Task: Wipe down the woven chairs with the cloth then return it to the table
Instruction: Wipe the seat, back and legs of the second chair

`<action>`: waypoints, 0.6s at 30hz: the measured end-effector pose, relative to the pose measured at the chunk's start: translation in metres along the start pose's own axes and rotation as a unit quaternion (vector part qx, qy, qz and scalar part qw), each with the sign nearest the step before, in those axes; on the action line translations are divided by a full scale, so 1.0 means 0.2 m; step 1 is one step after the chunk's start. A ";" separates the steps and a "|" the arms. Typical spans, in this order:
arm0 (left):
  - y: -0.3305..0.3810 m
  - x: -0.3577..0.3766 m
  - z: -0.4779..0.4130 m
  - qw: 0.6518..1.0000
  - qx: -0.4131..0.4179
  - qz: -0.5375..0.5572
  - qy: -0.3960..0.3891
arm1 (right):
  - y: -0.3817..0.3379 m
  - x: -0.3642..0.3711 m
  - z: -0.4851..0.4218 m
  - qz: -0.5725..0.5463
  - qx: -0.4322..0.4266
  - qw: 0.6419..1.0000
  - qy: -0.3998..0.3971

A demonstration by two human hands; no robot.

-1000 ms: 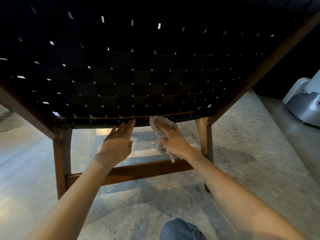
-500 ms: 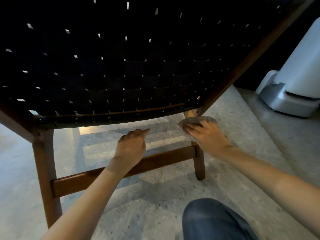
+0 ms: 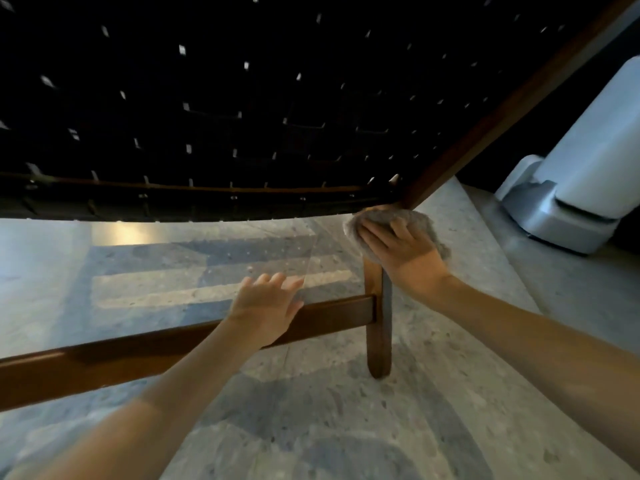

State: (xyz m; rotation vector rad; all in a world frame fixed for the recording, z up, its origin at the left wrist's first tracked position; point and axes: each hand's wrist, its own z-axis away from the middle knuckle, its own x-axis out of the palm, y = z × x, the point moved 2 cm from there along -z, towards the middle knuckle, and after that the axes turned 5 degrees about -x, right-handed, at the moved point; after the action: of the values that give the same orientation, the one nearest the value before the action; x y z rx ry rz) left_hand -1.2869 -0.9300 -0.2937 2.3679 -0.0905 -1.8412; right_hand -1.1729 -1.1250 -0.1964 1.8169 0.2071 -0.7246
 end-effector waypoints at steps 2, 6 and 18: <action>-0.01 0.06 0.00 1.000 0.001 -0.006 -0.003 | -0.04 0.08 -0.06 0.014 -0.006 0.999 -0.030; -0.04 0.17 -0.01 0.998 -0.015 -0.021 -0.064 | -0.08 0.20 -0.11 0.027 0.019 0.998 -0.057; -0.15 0.26 0.09 0.994 -0.012 0.057 -0.094 | -0.19 0.34 -0.25 0.088 0.054 0.983 -0.152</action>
State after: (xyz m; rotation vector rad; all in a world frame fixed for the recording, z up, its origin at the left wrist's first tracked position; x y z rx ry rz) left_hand -1.2934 -0.9079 -0.3522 2.1207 -0.2165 -1.9930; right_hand -1.1191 -1.0803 -0.2549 1.7733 -0.1946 -0.8882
